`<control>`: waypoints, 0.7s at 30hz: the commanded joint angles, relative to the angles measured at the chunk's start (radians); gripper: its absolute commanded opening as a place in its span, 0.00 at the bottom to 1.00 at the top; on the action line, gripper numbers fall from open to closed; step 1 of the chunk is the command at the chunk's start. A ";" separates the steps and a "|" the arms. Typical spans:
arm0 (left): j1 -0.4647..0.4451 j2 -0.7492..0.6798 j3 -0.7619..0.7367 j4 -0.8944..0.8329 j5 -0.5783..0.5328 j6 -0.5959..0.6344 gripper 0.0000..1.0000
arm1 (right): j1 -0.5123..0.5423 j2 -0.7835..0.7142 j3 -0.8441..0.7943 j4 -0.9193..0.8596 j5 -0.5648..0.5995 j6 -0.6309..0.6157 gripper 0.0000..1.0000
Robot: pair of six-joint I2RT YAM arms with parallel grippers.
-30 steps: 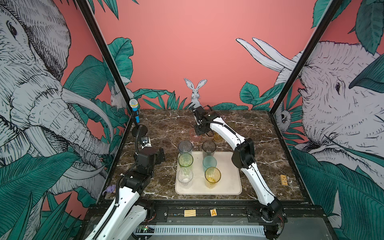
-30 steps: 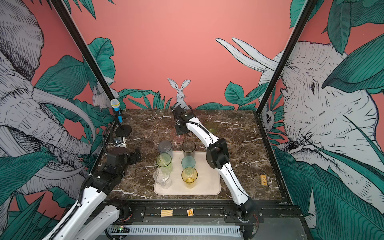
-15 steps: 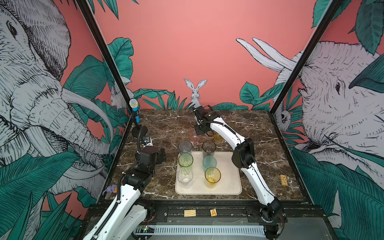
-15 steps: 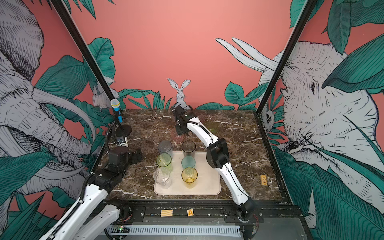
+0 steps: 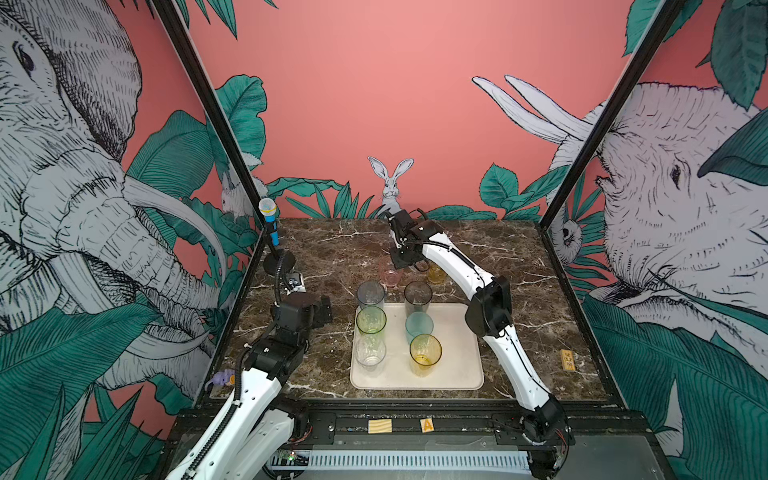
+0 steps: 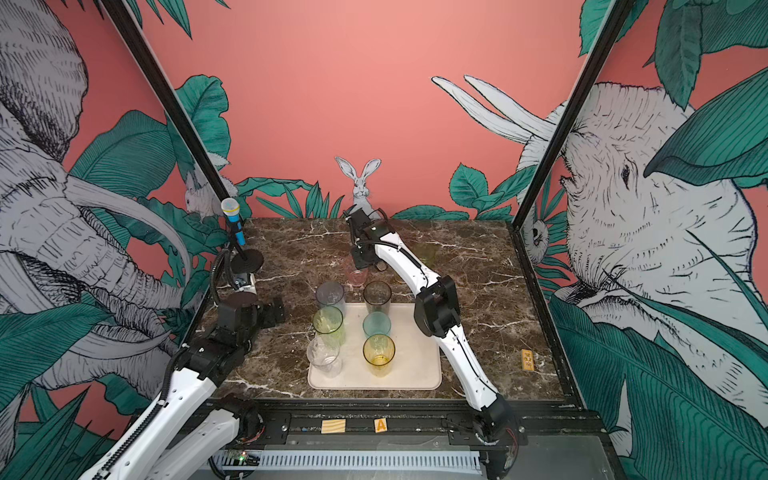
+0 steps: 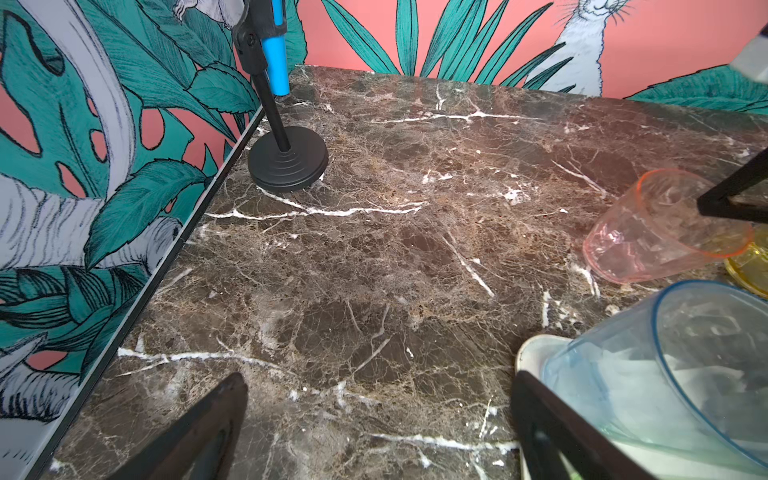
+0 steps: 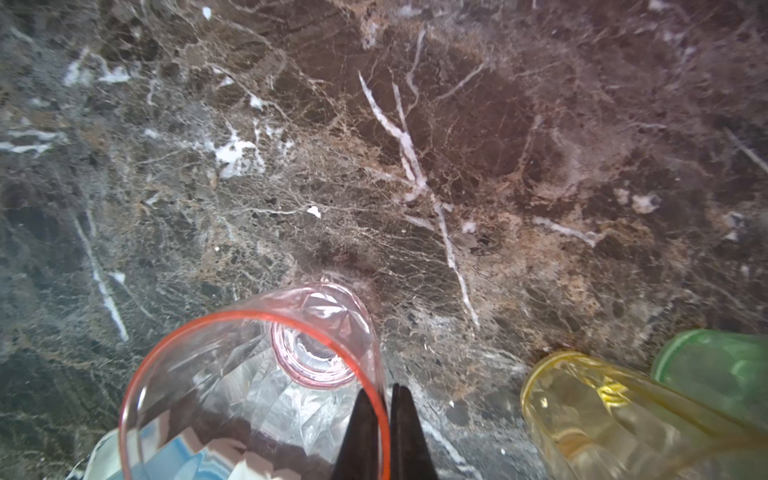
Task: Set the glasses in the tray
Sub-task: 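Lift the pink tumbler with the right gripper and carry it toward the tray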
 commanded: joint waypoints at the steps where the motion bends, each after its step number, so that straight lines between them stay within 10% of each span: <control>1: 0.004 -0.006 -0.015 0.018 0.000 -0.007 1.00 | -0.006 -0.119 0.004 -0.023 0.018 -0.022 0.00; 21: 0.004 0.000 -0.018 0.028 0.024 -0.032 1.00 | -0.041 -0.318 -0.045 -0.085 0.080 -0.044 0.00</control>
